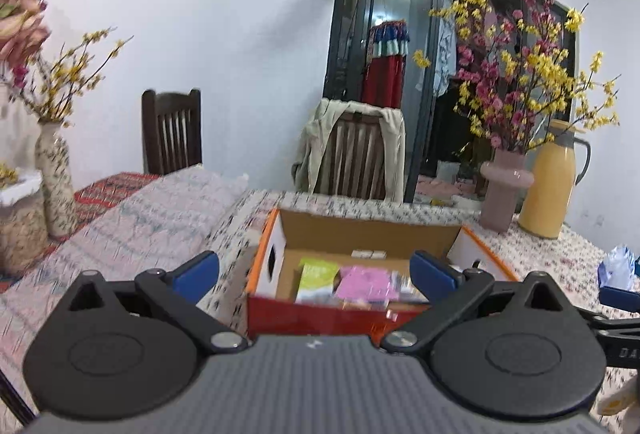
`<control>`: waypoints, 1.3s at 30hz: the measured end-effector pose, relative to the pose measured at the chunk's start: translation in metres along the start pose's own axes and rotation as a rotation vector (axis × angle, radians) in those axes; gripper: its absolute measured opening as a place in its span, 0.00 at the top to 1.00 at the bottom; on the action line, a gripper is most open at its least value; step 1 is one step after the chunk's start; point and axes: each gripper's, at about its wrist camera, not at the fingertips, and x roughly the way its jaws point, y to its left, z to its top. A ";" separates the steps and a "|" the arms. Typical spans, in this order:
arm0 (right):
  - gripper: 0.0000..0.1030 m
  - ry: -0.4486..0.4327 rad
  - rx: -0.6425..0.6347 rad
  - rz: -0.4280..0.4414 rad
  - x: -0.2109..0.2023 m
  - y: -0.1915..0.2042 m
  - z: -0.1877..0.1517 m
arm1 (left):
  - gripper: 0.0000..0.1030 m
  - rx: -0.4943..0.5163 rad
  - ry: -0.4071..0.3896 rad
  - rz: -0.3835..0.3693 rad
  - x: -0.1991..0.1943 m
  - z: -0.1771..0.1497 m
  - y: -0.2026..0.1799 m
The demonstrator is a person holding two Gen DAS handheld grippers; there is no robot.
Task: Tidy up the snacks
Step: 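Move both tools back from the box to the snack pile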
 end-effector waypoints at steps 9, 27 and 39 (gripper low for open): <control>0.00 0.104 0.034 -0.039 -0.014 -0.017 -0.046 | 0.00 0.006 0.072 0.043 -0.009 -0.043 0.024; 0.00 0.130 0.107 -0.023 -0.006 -0.035 -0.079 | 0.00 -0.021 0.107 0.097 0.006 -0.083 0.045; 0.00 0.136 0.119 -0.022 -0.003 -0.036 -0.079 | 0.00 -0.033 0.106 0.086 0.006 -0.084 0.046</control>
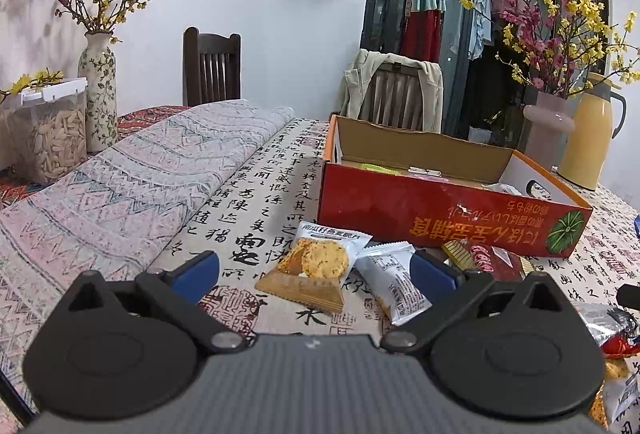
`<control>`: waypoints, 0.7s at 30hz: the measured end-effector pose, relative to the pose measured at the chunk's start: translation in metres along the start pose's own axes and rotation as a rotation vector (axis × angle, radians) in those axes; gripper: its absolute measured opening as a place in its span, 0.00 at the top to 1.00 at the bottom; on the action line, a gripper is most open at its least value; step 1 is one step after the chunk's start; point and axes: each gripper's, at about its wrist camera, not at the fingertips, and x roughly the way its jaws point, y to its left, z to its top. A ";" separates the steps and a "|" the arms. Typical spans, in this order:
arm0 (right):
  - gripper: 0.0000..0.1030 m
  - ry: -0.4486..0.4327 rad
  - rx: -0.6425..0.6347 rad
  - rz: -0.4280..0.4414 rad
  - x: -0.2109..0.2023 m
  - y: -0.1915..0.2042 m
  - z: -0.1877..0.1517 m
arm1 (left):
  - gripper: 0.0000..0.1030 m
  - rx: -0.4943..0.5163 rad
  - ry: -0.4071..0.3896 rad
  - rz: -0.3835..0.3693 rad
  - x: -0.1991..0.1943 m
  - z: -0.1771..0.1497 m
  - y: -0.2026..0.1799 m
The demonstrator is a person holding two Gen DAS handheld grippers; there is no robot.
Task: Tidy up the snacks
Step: 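Move both tools back from the box to the snack pile, then grasp the red-silver foil snack bag with the right tool and lift it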
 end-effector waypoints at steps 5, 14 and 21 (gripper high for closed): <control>0.00 0.026 0.003 -0.028 0.004 0.000 0.001 | 0.00 -0.021 0.001 -0.006 0.000 -0.001 0.003; 0.00 0.021 -0.005 0.000 -0.018 0.012 0.008 | 0.00 -0.047 0.000 -0.030 0.000 -0.001 0.008; 0.00 0.037 -0.056 0.067 -0.030 0.042 0.004 | 0.00 -0.059 -0.006 -0.046 -0.002 -0.001 0.010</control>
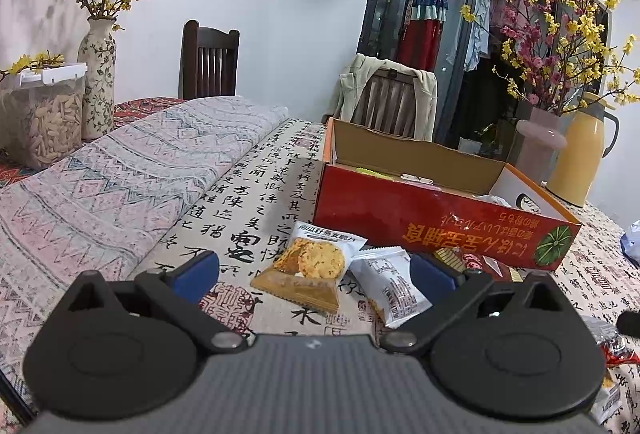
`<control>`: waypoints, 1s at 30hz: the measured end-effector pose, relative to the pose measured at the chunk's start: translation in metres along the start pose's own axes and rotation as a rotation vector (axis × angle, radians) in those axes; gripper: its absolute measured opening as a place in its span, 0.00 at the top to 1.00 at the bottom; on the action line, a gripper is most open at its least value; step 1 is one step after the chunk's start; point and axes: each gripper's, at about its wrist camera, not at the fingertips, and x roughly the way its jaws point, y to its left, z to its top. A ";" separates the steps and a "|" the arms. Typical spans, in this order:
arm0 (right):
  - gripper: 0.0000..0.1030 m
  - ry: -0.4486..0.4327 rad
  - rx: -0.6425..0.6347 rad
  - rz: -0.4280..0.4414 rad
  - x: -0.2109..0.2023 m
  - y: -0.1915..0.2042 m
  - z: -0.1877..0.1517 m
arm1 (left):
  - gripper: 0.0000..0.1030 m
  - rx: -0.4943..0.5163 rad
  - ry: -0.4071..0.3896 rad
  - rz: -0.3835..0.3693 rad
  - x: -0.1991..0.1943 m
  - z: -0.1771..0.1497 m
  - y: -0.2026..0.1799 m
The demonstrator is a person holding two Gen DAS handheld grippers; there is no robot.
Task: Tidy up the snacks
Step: 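Grasp the red-silver foil snack bag with the right tool and lift it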
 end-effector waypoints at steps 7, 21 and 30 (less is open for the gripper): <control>0.00 0.045 -0.095 0.064 0.013 0.026 -0.007 | 0.00 -0.009 -0.008 -0.017 -0.003 -0.001 0.002; 0.00 0.119 -0.309 -0.011 0.068 0.040 0.013 | 0.00 -0.020 -0.011 -0.034 -0.005 -0.001 0.004; 0.00 0.167 -0.396 -0.016 0.089 0.032 0.036 | 0.00 -0.019 -0.010 -0.034 -0.004 -0.001 0.004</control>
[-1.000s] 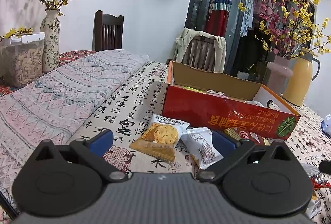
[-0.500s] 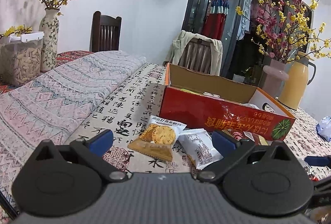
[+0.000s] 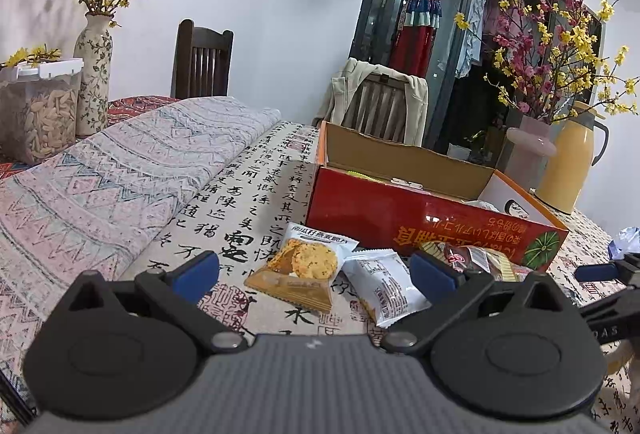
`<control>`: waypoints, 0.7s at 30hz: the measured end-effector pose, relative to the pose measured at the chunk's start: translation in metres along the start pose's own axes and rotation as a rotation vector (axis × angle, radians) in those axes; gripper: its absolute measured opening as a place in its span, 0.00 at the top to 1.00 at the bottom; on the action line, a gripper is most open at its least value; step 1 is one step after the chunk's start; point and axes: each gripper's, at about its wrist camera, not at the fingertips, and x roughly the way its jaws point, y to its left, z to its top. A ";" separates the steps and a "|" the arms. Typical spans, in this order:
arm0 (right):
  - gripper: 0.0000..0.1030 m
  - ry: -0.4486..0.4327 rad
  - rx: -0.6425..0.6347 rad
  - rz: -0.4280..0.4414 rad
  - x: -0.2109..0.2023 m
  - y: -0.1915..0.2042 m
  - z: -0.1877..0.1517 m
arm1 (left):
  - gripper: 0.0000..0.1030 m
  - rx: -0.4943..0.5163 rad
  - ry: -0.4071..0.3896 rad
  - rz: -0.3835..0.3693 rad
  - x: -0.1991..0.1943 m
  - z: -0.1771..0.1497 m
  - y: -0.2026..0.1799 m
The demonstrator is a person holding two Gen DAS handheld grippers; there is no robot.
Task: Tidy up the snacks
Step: 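Grasp the red-silver foil snack bag with the right tool and lift it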
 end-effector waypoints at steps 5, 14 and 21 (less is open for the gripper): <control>0.00 0.038 0.008 0.056 0.020 -0.010 0.008 | 0.00 0.000 0.001 0.000 0.000 0.000 0.000; 0.02 0.068 0.062 0.142 0.040 -0.018 0.004 | 0.00 0.000 0.001 -0.001 0.000 0.000 0.000; 0.20 0.037 0.070 0.173 0.032 -0.020 -0.001 | 0.00 0.000 0.001 -0.001 0.000 0.000 0.000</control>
